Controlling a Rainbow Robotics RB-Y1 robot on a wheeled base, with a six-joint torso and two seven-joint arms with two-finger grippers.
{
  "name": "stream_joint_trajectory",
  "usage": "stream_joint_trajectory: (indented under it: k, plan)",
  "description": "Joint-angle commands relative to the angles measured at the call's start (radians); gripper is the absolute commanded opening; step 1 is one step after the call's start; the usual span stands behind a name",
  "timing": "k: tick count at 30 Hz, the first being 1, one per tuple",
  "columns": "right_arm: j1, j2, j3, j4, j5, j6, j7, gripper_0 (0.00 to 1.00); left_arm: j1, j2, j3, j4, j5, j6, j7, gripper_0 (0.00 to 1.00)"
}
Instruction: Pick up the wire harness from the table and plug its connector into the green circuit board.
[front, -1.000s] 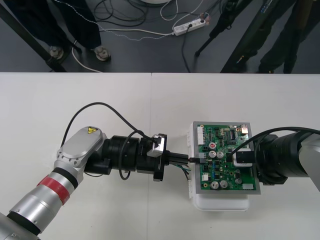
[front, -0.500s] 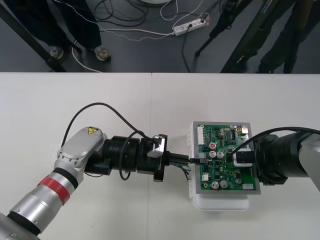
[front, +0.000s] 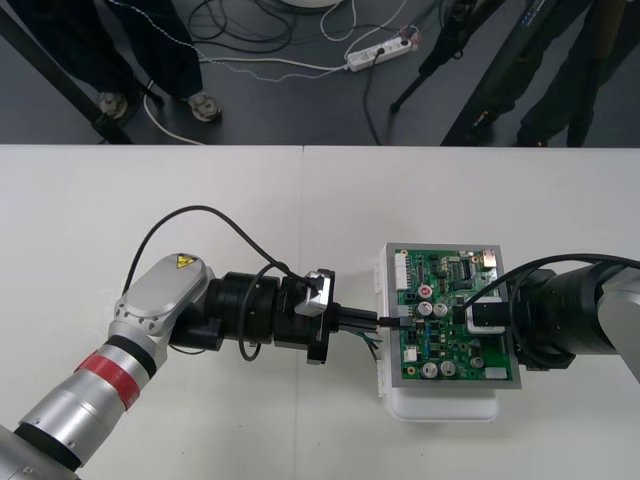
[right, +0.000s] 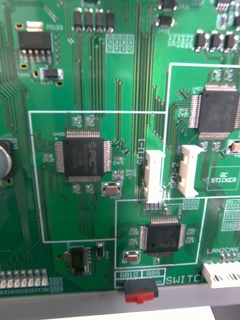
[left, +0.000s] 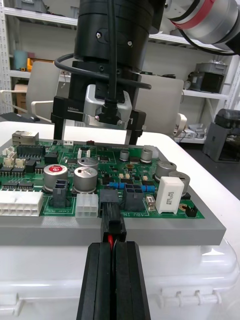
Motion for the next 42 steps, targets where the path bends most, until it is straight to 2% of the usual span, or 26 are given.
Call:
stream_joint_trajectory:
  k: [1, 42]
  plan:
    - [0.009, 0.004, 0.022, -0.038, -0.016, 0.001, -0.061, 1.00, -0.032, -0.071, -0.041, -0.028, -0.018, 0.027, -0.040, 0.00]
    - [0.006, 0.004, 0.021, -0.038, -0.018, 0.001, -0.061, 1.00, -0.035, -0.117, -0.043, -0.028, -0.027, 0.042, -0.039, 0.00]
